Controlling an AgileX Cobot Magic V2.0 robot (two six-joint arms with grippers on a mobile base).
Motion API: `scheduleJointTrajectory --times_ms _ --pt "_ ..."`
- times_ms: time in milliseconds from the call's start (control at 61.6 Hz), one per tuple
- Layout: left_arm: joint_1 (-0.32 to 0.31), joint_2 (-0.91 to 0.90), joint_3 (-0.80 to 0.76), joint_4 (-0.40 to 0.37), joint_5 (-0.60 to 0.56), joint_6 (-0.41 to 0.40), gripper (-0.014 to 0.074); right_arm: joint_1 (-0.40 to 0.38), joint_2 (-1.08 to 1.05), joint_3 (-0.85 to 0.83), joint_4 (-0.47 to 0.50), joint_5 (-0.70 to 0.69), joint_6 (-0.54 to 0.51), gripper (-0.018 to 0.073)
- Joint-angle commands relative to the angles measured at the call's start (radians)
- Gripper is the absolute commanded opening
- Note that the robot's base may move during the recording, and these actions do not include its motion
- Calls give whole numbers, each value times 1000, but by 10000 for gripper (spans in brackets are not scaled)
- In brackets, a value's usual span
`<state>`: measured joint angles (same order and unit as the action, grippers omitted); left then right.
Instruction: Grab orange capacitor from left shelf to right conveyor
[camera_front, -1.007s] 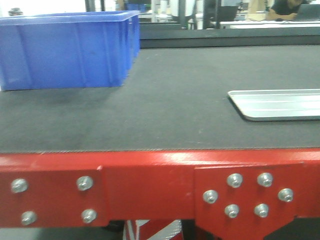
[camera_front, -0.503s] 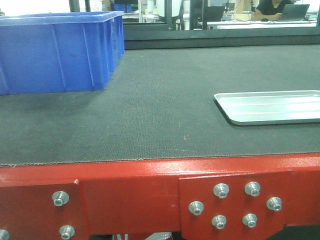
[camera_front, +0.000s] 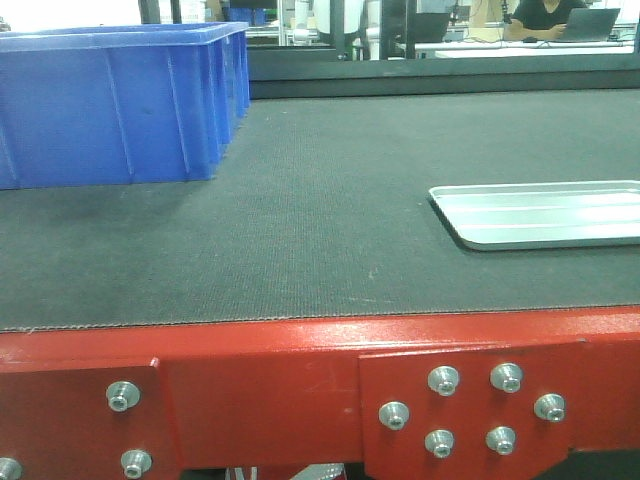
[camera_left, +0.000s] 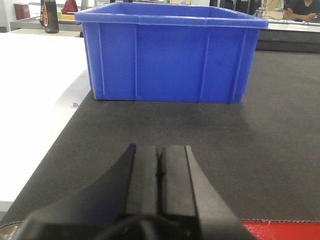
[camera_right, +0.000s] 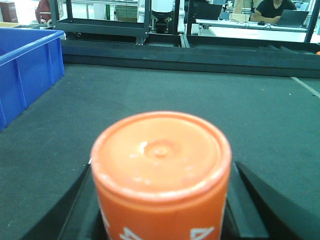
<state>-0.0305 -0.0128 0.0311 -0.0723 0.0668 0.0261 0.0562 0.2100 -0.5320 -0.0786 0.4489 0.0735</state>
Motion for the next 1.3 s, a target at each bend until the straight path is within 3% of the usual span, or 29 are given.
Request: scheduleJointTrajectory --times_ms 0,211,357,731,1283 --pt "-5 -11 -5 -2 -91 -2 -127 -1 23 -36 -7 -113 -5 120" --pt "-5 -11 -5 -2 -91 -2 -127 5 217 -84 -7 -222 -5 120" --pt "-5 -11 -5 -2 -91 -2 -127 36 471 -153 -7 -386 -5 120" --pt "-5 -11 -5 -2 -91 -2 -127 40 999 -109 -7 -1063 -5 120" --pt "-5 -11 -5 -2 -91 -2 -127 -44 1429 -99 -14 -1415 -6 120"
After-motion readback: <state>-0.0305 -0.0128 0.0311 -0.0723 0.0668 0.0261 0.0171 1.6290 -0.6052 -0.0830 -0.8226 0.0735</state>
